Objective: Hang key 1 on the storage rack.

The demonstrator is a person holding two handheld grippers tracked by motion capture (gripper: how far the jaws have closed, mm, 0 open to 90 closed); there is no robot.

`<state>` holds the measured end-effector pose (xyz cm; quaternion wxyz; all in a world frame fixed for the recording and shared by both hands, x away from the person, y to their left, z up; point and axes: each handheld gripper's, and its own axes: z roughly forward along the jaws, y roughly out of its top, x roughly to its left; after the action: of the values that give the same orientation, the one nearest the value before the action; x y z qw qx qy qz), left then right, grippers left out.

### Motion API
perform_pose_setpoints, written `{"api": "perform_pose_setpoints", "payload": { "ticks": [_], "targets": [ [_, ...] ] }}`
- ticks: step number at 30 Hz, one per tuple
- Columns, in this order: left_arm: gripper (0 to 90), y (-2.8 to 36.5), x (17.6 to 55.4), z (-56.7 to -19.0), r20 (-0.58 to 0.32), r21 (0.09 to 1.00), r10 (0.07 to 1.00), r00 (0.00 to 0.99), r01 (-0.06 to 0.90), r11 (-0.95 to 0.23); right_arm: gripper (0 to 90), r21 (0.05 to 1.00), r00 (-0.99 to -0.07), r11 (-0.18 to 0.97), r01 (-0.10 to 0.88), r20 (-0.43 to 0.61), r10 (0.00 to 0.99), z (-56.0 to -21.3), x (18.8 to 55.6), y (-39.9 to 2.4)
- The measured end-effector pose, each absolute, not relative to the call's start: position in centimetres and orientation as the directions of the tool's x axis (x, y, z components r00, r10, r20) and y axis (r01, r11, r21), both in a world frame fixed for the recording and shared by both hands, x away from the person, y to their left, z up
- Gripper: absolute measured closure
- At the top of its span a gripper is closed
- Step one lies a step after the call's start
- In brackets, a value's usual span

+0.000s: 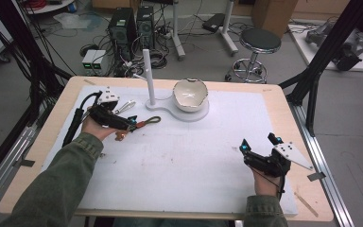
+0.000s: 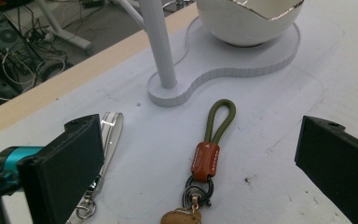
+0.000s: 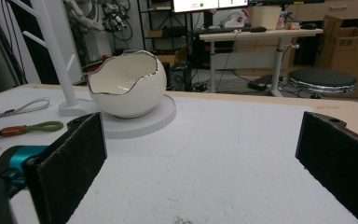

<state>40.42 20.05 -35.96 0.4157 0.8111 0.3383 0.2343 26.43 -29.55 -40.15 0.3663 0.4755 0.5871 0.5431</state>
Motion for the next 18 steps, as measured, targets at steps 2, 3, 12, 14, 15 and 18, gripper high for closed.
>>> {"api": "perform_pose_setpoints", "payload": {
  "ticks": [2,3,12,14,15,18],
  "targets": [
    [1.7,19.9,40.7,-36.3,0.101,0.824,0.74,0.665,0.36,-0.436,0.7,0.986,-0.278,-0.046,0.159,0.09,0.956,-40.2,26.4,-29.6],
    [1.7,19.8,40.8,-36.5,0.099,0.821,0.737,0.669,0.364,-0.44,0.7,0.987,-0.276,-0.043,0.157,0.086,0.957,-40.2,26.4,-29.6],
    [1.7,19.1,41.5,-37.9,0.08,0.798,0.715,0.694,0.385,-0.463,0.7,0.986,-0.274,-0.056,0.155,0.097,0.957,-40.2,26.3,-29.8],
    [1.7,19.0,41.9,-38.4,0.082,0.784,0.717,0.692,0.4,-0.475,0.7,0.986,-0.273,-0.057,0.157,0.099,0.957,-40.2,26.3,-29.8],
    [1.7,19.0,42.1,-38.6,0.081,0.779,0.721,0.689,0.407,-0.477,0.7,0.986,-0.272,-0.058,0.159,0.1,0.957,-40.2,26.3,-29.8],
    [1.7,19.0,42.4,-39.1,0.082,0.767,0.723,0.686,0.42,-0.485,0.7,0.985,-0.272,-0.06,0.159,0.103,0.957,-40.2,26.3,-29.9]
  ]
}}
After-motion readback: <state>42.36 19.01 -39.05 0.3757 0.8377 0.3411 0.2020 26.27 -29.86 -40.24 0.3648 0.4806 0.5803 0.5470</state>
